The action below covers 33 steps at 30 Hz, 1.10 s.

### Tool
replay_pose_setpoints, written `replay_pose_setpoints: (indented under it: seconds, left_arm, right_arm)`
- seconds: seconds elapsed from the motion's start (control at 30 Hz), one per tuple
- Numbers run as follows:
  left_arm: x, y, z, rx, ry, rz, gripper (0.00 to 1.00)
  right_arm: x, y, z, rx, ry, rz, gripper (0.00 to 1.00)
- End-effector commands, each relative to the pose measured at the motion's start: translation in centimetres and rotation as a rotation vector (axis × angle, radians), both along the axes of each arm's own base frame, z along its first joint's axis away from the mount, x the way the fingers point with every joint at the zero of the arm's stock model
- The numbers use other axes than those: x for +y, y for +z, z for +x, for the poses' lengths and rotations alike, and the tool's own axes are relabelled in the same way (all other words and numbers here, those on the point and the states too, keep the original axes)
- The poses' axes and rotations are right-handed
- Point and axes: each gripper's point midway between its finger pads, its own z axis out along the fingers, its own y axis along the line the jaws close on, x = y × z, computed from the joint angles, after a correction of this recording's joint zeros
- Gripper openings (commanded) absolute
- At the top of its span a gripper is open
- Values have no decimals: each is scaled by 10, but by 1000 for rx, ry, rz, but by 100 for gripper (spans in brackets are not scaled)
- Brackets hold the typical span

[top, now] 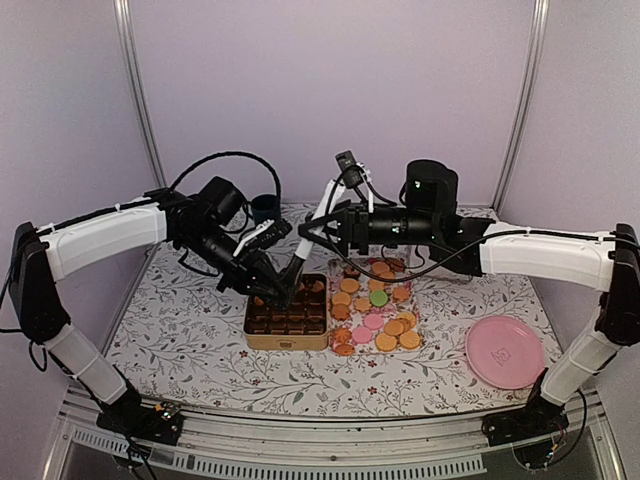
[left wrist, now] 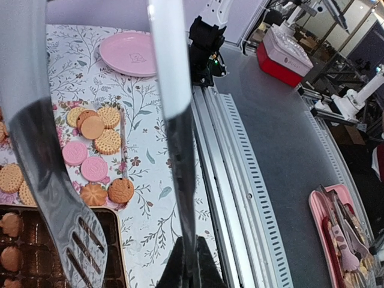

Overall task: Pack the cookies
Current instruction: Pass from the left arm to the right

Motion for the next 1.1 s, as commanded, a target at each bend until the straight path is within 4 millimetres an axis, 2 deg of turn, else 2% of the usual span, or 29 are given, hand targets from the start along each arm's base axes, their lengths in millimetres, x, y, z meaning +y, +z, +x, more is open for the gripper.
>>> replay_pose_setpoints:
  seconds: [0.0, 0.27, 0.53, 0.63, 0.8, 0.9, 0.97, 1.0, 1.03, 1.07]
  left_arm:
    - [-2, -4, -1, -16, -19, 15, 0]
    - [0, -6, 0, -40, -14, 35, 0]
    - [0, -5, 1, -52, -17, 37, 0]
    - [0, -7, 2, -53, -15, 46, 0]
    - [1, -7, 5, -76, -6, 57, 0]
    - [1, -11, 14, -95, 33, 85, 0]
    - [-1, -14, 26, -125, 79, 106, 13]
    - [-1, -17, 30, -134, 99, 120, 19]
    - [0, -18, 34, -140, 117, 131, 29]
    - [0, -19, 38, -143, 134, 139, 43]
  right_arm:
    - [4, -3, -8, -4, 100, -50, 65]
    - [-6, -8, -3, 1, 108, -86, 59]
    - [-1, -29, -7, 64, 147, -130, 41]
    - [-2, -28, -7, 64, 142, -129, 35]
    - [-8, -19, -7, 39, 103, -124, 34]
    - [-17, -18, -3, 24, 46, -130, 33]
    - [-24, -16, 2, 13, -17, -137, 34]
    - [-30, -25, 5, 22, -52, -155, 33]
    - [-35, -31, 8, 24, -93, -170, 33]
    - [-41, -33, 10, 22, -127, -176, 33]
